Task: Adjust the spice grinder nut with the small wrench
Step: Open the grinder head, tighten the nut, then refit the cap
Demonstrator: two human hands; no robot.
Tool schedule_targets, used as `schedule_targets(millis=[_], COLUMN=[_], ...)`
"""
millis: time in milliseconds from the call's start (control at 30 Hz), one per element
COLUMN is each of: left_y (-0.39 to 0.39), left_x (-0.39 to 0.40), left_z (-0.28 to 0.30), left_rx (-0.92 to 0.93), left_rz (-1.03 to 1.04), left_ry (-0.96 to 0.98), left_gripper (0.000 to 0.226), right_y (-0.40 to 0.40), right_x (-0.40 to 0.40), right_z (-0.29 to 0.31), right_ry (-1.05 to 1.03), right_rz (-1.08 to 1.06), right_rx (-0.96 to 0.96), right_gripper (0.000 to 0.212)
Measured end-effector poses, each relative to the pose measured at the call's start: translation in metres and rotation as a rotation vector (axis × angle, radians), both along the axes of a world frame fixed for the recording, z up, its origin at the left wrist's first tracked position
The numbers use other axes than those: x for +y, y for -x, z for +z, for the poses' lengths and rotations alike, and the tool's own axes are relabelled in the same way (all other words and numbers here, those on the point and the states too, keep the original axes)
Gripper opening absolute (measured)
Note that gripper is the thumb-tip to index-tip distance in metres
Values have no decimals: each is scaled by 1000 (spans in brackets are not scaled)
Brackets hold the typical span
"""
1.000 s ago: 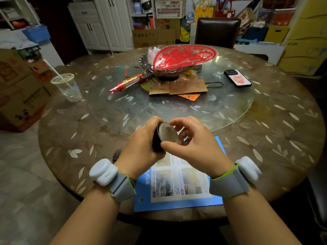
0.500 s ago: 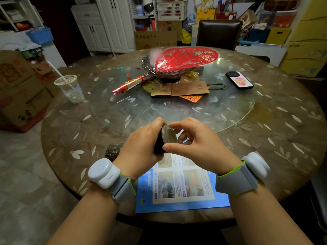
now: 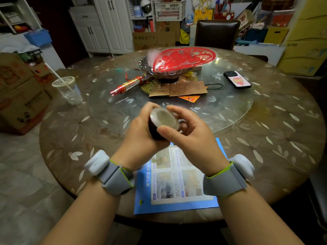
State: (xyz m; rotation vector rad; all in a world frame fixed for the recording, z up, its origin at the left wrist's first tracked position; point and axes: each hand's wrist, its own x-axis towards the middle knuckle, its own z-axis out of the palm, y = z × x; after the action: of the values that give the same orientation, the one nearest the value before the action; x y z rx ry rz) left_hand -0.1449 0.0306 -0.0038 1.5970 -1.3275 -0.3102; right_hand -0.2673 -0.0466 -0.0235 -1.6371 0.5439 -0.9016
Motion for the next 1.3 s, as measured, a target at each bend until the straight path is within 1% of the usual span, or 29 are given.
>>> schedule_targets(millis=[67,133,167,233,300,367,400,467,533,600,667,700,733,800,833,867,967,1033,1100,1133,1167,1233,1300], left_y=[5,6,4,3,2,0,0,-1,-2,-2,-4,-6,-8,-9,-9,-9,-10,-14,-21,-24,-26,-26,-21], left_x=[-6,-13,-16,-20,-23,-25,-24,-24,-23,-24,-26,-25,-25,-23,-23,-22,-19,-17,-14,-12,-11,-10,-11], left_z=[-1,-6,-9,-16,-22,-25,-24,-24,-22,-21,-21,-21,-21,-21,-21,-20,-18,-20,-27,-31,-35,-40,-44], left_rx=[288,578,678,788,832,835,838,862,912,945,946,944,936,883,846,809,748,789,816,807,779,666,555], left_rz=[2,21,36,57,100,140,149,160,167,175,177,178,175,146,130,112,89,146,277,332,364,386,355], left_ry=[130,188,200,221,261,285,293,305,328,338,338,332,320,271,243,214,132,90,53,45,43,30,14], left_gripper=[53,54,58,63,65,66,62,43,29,19,16,18,26,54,61,61,55,60,79,91,97,93,78], right_y=[-1,2,5,13,18,18,17,13,8,4,-2,-4,-7,-11,-12,-13,-9,-5,3,7,11,19,22], right_x=[-2,-5,-7,-9,-8,-5,-2,6,11,12,11,10,9,8,7,5,-1,-7,-15,-20,-24,-30,-32], right_z=[-4,-16,-23,-36,-48,-58,-61,-64,-62,-59,-58,-59,-59,-62,-63,-64,-64,-60,-51,-46,-38,-21,-1], right_ry=[-57,-154,-213,-392,-598,-778,-870,-1079,-1272,-1382,-1433,-1444,-1452,-1471,-1482,-1486,-1420,-1263,-997,-831,-657,-345,-100], right_rz=[-20,-48,-55,-21,43,102,139,236,324,330,288,265,242,190,163,146,54,-96,-265,-321,-358,-413,-455], right_rx=[-5,76,126,193,199,180,155,60,-86,-214,-305,-335,-353,-365,-366,-366,-355,-336,-311,-299,-283,-224,-158], right_gripper=[69,69,68,63,66,60,58,60,60,57,51,49,48,49,51,53,53,44,30,26,25,29,33])
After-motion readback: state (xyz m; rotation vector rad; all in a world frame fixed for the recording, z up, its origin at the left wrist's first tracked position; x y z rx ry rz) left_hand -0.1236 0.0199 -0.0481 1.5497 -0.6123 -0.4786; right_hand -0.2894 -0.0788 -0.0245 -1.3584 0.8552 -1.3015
